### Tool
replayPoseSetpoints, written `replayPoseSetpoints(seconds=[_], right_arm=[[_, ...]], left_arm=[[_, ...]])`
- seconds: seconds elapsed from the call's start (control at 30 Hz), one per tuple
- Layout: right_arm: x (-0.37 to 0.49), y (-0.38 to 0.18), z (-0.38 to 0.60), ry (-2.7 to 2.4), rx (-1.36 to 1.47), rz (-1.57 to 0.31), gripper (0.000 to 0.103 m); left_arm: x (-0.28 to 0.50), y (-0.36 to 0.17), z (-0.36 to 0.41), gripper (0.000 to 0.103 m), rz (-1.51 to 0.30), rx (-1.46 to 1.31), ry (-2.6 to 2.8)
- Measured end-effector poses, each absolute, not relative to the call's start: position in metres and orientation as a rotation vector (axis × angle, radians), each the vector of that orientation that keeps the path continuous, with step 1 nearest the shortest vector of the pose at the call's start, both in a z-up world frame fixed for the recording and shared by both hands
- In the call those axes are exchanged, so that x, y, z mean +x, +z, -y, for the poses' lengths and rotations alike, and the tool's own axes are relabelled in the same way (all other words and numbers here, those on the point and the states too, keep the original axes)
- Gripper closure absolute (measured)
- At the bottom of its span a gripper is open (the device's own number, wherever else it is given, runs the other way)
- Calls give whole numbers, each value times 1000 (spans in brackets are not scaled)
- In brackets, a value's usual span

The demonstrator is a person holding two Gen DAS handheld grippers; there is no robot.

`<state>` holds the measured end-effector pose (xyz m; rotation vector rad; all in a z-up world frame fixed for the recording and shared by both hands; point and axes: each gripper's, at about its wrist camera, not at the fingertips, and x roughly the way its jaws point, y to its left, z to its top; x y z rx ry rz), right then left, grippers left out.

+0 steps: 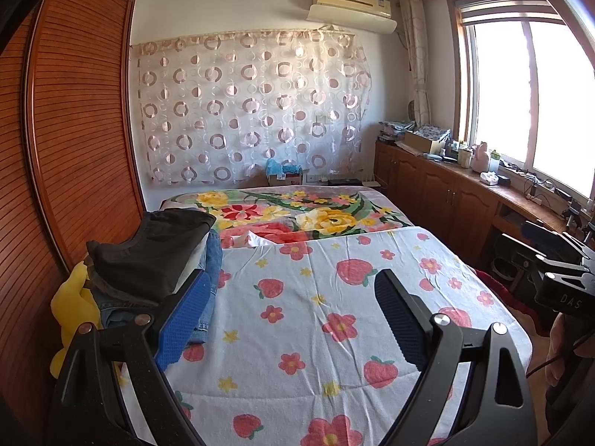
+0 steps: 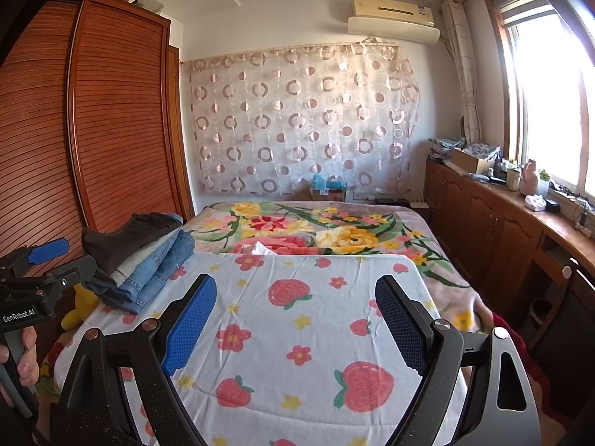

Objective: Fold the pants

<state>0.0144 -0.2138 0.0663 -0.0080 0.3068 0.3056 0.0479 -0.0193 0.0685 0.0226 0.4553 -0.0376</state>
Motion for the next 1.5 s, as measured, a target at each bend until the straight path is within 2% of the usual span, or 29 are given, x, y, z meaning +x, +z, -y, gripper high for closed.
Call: replayPoseSetpoints(seconds=[1.5], right_arm=[[14, 65, 215, 303, -10, -303, 14]], left_arm=[[47, 64, 16, 13, -453, 17, -38]])
